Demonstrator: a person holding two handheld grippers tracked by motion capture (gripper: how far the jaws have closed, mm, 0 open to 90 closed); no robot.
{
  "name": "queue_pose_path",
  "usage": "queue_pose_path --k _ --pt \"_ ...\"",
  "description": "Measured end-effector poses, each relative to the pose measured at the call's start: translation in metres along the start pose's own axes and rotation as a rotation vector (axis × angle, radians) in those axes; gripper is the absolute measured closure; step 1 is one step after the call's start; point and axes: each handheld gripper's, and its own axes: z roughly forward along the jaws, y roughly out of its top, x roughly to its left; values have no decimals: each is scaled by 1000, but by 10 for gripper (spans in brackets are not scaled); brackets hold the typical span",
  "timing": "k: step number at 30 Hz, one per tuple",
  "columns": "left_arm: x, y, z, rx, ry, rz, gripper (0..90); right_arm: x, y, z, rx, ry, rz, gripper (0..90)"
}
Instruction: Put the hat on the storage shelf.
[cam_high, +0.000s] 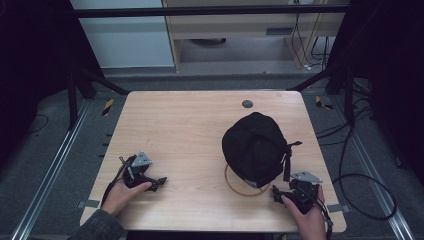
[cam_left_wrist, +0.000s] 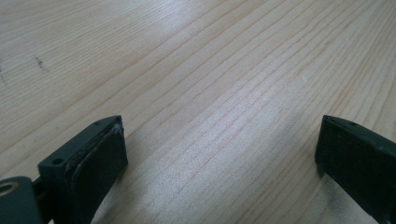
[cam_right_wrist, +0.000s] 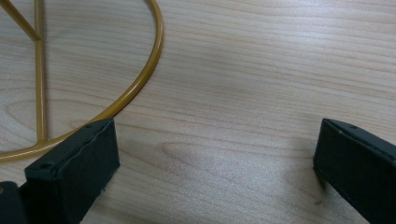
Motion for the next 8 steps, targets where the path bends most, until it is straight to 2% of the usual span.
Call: queue_pose_path --k 8 --pt "-1 -1 -1 1 13 -11 12 0 0 0 0 0 1 4"
